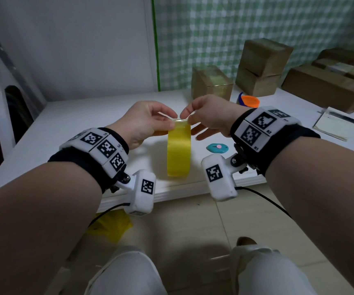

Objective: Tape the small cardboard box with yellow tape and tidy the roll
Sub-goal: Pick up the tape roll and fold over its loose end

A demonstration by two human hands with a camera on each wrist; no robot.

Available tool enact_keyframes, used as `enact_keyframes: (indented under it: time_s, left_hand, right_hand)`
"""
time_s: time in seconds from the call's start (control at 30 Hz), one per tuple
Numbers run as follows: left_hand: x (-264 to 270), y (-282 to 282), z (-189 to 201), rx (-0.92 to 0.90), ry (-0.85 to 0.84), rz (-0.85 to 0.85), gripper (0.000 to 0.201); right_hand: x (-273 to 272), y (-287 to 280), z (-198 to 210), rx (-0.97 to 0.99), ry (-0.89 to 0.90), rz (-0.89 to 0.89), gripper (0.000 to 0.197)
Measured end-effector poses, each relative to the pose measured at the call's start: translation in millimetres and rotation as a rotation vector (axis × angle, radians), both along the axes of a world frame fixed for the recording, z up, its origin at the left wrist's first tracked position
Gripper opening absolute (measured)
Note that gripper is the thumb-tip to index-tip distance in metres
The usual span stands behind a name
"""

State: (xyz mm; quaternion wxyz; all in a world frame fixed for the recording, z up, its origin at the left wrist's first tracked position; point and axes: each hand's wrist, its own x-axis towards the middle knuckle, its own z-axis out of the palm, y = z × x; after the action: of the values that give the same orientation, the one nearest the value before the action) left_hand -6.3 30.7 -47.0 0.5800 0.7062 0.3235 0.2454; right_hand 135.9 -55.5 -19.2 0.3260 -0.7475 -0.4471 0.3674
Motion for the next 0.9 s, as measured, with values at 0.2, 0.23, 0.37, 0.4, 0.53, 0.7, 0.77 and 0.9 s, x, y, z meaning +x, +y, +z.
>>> enact_keyframes:
  time_s: [0.2,0.23,0.37,0.4,0.53,0.7,0.77,0.9]
  left_hand:
    - [2.1,-5.0,1.1,-0.004,-0.009,0.014,0.019]
    - [2.7,-5.3,1.4,-0.003,0.001,0.023,0.018]
    - [1.9,-3.5,1.3,0.032,0.039,0.024,0.016]
    - [1.5,-2.7,1.0,0.044,0.049,0.022,0.015]
    - [1.1,-1.9,0.1,0.105,0.088,0.007,0.014]
    - [5.5,-2.2,-2.4,0.140,0.122,0.027,0.015]
    - [7.9,-2.7,-3.1,0.126,0.122,0.052,0.017]
    - [12.6,-3.8,-5.9,-0.015,0.050,0.147,0.024]
  right_hand:
    - [-1.2,2.8,2.2,-0.022,-0.039,-0.006,0.024]
    - [-2.2,3.3,2.7,-0.026,-0.049,-0.007,0.024]
    - [-5.2,4.1,5.1,-0.019,-0.046,-0.005,0.027]
    - [-6.0,3.7,5.4,-0.011,-0.052,-0.004,0.024]
    - [-8.8,2.2,1.0,0.016,-0.115,0.042,0.007]
    - [-5.4,4.5,-8.8,0.081,-0.076,-0.022,0.017]
    - [-3.4,5.1,-10.3,0.101,-0.060,-0.063,0.020]
    - [2.3,5.7,-12.5,0.111,-0.019,-0.141,0.024]
